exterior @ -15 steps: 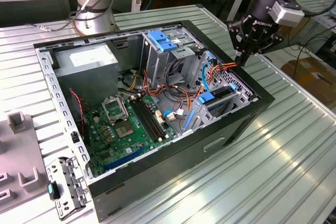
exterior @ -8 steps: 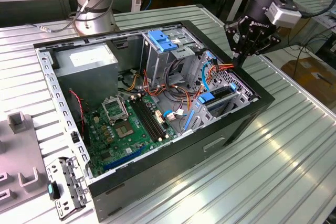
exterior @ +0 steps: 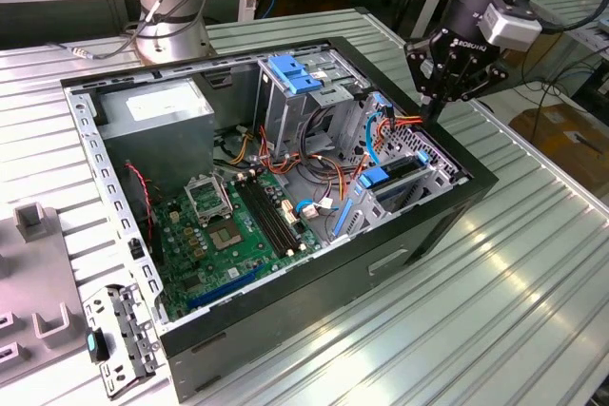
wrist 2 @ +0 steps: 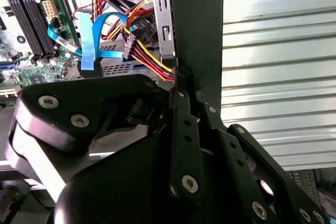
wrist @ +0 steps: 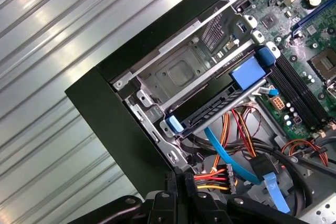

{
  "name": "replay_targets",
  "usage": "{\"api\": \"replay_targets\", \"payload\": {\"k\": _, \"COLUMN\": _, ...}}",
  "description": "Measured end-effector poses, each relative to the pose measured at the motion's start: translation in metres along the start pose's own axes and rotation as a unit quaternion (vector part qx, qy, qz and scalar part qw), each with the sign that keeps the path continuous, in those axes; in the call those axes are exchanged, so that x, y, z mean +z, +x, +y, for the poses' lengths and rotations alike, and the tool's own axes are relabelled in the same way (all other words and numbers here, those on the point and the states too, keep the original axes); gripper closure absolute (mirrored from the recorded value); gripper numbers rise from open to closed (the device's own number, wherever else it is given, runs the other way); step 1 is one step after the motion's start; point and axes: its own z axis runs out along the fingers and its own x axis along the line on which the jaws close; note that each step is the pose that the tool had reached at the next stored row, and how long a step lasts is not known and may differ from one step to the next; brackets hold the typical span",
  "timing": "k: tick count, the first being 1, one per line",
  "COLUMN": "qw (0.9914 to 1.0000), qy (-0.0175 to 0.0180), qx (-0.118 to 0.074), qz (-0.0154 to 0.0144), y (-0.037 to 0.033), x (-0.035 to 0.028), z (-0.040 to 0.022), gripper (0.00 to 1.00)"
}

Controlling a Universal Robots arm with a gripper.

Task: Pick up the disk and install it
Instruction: 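Insert the first disk wire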

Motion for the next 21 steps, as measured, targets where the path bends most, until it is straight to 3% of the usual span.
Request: {"api": "replay_targets", "payload": {"k": 21, "qw": 0.99992, "qy": -0.0004, "qx": 0.012, "qz": -0.0005, "y": 0.0, "x": 0.0, "z": 0.0, "gripper": 0.83}}
